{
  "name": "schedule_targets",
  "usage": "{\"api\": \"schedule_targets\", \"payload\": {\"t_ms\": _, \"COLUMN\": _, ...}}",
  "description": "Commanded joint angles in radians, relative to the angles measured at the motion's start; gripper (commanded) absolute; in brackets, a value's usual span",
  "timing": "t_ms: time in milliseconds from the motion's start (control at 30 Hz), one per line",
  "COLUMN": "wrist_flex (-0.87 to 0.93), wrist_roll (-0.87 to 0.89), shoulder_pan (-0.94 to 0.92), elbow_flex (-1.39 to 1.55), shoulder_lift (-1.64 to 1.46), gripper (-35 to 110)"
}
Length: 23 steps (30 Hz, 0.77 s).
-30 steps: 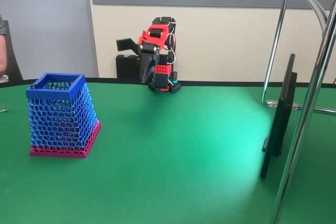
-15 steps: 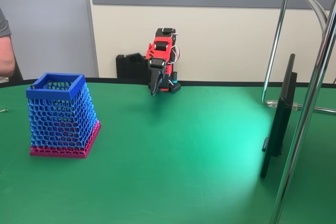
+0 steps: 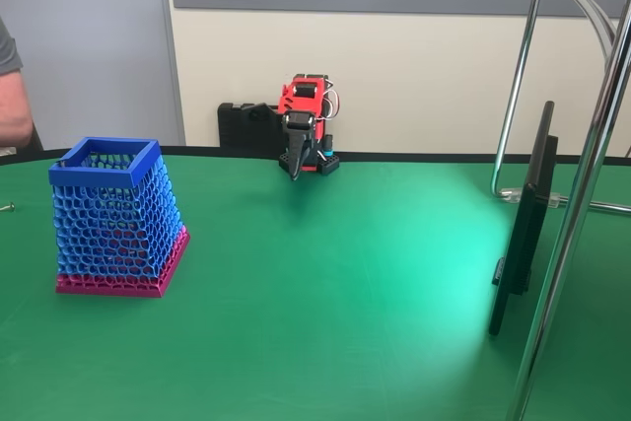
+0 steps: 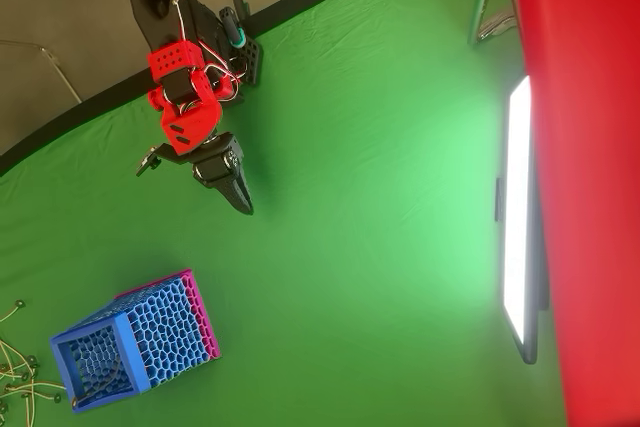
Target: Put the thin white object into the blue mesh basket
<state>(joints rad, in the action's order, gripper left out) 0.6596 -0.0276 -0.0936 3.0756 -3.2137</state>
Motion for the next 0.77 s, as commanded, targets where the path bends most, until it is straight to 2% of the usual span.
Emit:
{"api": "schedule_targets", "payload": {"t_ms": 0, "wrist_flex": 0.061, "wrist_roll": 0.017, "shoulder_pan": 0.008, "elbow_flex": 0.008, "shoulder_lift": -0.060, "gripper": 1}}
{"api": "schedule_targets", "payload": {"t_ms": 233, "wrist_flex": 0.187, "wrist_roll": 0.017, "shoulder_pan": 0.011, "elbow_flex": 0.008, "shoulder_lift": -0.114, "gripper": 1}}
{"api": "schedule_targets", "payload": {"t_ms": 733, "wrist_flex": 0.201, "wrist_roll": 0.014, "shoulder_pan": 0.025, "elbow_flex": 0.008, "shoulder_lift": -0.112, "gripper": 1}}
